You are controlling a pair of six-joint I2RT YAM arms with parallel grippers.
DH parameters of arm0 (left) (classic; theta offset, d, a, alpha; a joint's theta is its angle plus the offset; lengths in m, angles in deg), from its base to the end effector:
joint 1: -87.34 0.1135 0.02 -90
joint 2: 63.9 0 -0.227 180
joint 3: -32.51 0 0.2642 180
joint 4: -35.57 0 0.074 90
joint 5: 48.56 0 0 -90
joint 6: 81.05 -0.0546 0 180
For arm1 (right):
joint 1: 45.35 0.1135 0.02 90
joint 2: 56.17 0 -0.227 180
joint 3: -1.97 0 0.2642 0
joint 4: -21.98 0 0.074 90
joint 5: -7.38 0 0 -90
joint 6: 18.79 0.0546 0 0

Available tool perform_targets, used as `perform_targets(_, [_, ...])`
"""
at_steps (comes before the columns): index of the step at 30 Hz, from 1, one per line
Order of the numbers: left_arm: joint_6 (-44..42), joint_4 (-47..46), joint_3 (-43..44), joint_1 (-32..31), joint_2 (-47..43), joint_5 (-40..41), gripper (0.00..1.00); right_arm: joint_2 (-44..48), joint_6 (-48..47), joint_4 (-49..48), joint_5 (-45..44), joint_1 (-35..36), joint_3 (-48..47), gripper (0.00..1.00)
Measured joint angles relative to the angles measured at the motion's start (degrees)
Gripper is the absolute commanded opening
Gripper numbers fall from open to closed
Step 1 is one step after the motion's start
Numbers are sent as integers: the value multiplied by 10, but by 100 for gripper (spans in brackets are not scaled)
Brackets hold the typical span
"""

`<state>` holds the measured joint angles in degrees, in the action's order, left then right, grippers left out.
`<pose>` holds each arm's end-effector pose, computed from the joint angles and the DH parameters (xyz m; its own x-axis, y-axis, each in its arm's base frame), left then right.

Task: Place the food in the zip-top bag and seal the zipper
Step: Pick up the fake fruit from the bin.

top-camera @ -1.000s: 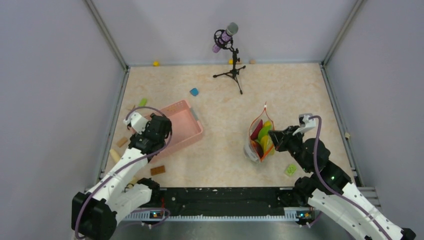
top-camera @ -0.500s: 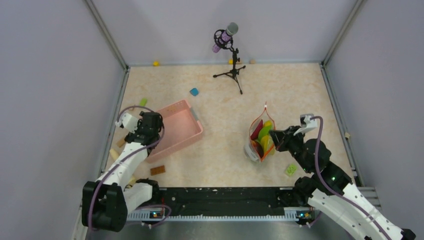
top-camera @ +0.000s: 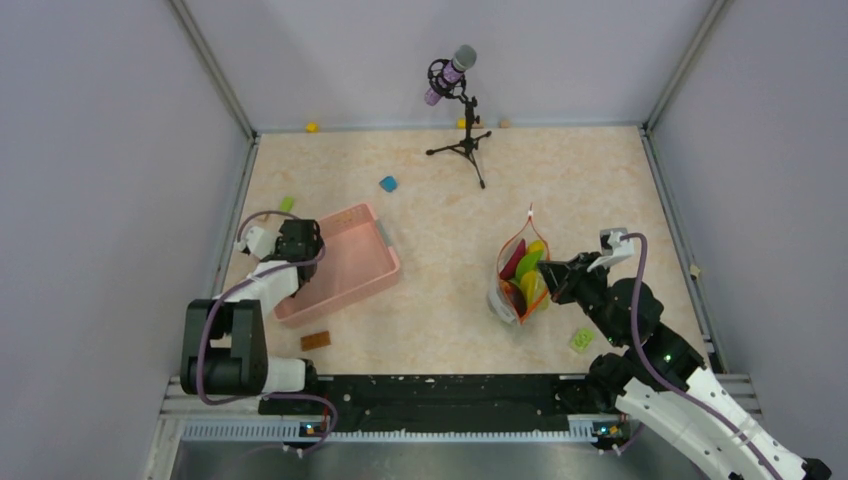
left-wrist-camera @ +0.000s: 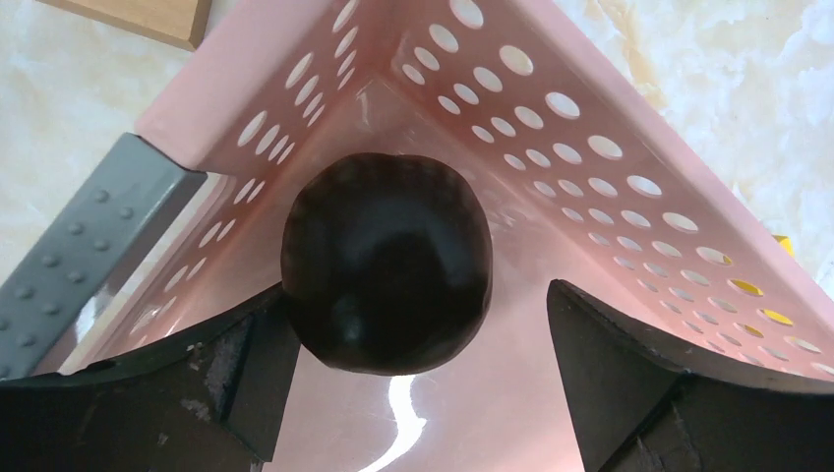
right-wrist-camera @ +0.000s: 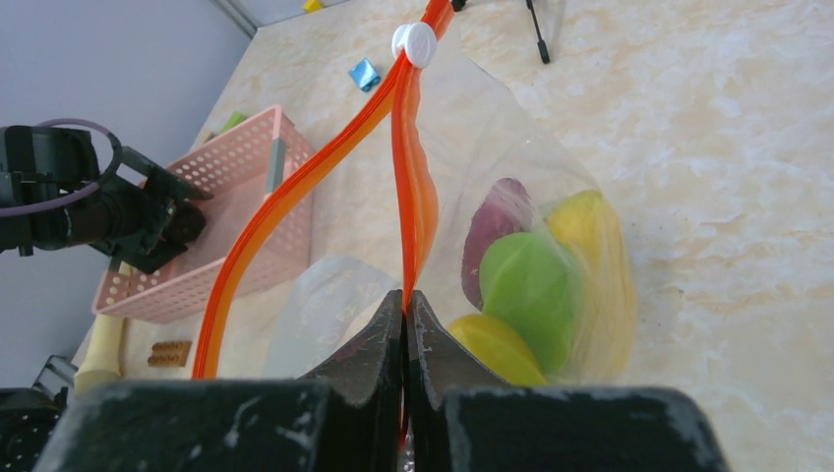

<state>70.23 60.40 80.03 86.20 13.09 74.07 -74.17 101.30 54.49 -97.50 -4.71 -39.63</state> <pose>0.2695 0.0241 0.1073 -0.1290 -0.7361 -0.6644 -0.8552 0.4218 -0.3013 0.1392 0.1010 0.2698 -0.3208 0.3632 -0.8747 -0.3191 0.8281 0.4609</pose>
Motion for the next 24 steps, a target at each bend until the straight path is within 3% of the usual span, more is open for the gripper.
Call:
perform_targets(13, [26,-22,3,4,12,14,95,0,0,0,0,0,0,0])
perform_targets(24, [31,-38,14,4,46,28,87,0,0,0,0,0,0,0])
